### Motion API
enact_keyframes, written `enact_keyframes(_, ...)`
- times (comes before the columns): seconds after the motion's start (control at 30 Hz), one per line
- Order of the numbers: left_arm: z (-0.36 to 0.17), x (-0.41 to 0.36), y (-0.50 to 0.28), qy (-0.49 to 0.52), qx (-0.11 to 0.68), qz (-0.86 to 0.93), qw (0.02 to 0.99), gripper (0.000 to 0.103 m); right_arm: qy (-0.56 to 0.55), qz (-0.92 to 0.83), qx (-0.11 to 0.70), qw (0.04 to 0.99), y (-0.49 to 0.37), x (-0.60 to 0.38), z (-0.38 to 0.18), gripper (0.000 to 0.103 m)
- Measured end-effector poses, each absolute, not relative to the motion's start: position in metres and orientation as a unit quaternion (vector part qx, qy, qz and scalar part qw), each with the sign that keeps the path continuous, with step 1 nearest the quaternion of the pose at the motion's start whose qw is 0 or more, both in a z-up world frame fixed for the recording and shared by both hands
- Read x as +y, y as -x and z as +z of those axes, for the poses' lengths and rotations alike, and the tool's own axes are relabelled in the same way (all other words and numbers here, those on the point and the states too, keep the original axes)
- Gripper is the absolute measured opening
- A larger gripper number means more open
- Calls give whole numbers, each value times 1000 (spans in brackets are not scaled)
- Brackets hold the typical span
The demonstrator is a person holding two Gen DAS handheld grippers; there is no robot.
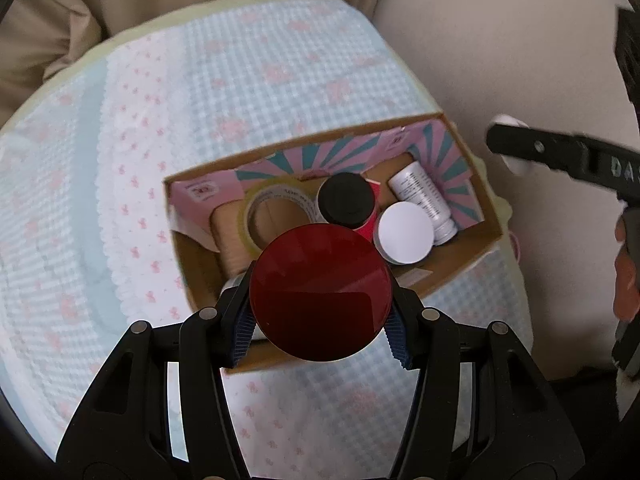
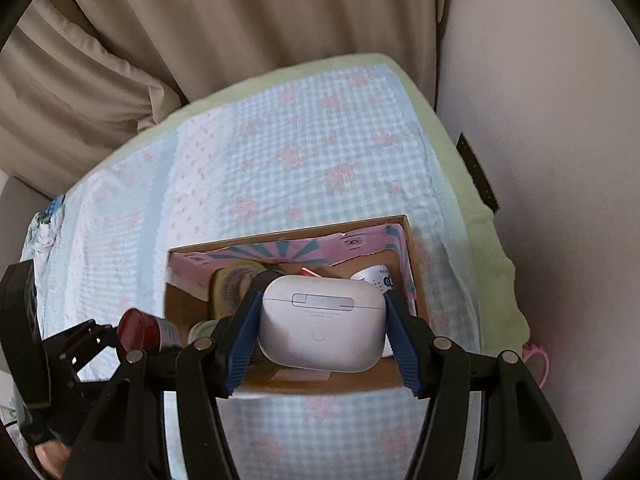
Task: Organize rigid objects
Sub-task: 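Carry the red-lidded jar and earbud case over the cardboard box, then release the red-lidded jar from the left tool while the right tool releases the earbud case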
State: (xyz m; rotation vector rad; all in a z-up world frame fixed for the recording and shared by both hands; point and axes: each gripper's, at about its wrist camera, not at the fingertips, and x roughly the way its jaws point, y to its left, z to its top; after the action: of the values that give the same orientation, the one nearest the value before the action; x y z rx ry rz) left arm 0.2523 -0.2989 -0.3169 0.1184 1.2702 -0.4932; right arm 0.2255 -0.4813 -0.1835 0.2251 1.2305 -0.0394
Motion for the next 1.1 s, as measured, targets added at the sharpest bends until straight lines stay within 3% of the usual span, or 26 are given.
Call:
enact_keyframes(0.43, -388, -328, -270, -99, 626, -223, 741, 51, -107, 6, 655, 748, -287, -495, -283, 57)
enact_keyframes(0.73, -401, -350, -268, -138, 623, -238, 732, 51, -125, 16, 685, 718, -305, -498, -312, 57)
enact_keyframes(0.77, -401, -352, -267, -144, 624, -237, 731, 55, -126, 14, 686, 717, -306, -497, -313, 57)
enact_keyframes(0.8, -401, -354, -266, -151, 625, -237, 728, 82, -126, 13, 685, 718, -308, -497, -313, 58)
enact_keyframes(0.83, -398, -355, -263, -157, 623, -240, 728, 101, -124, 12, 684, 719, -309, -496, -313, 63)
enact_keyframes(0.9, -392, -353, -260, -155, 616, -246, 732, 103, -121, 9, 700, 704, -310, -496, -316, 103)
enact_keyframes(1.1, -388, -340, -260, -138, 622, -234, 734, 103, -118, -20, 696, 708, -290, -502, -304, 103)
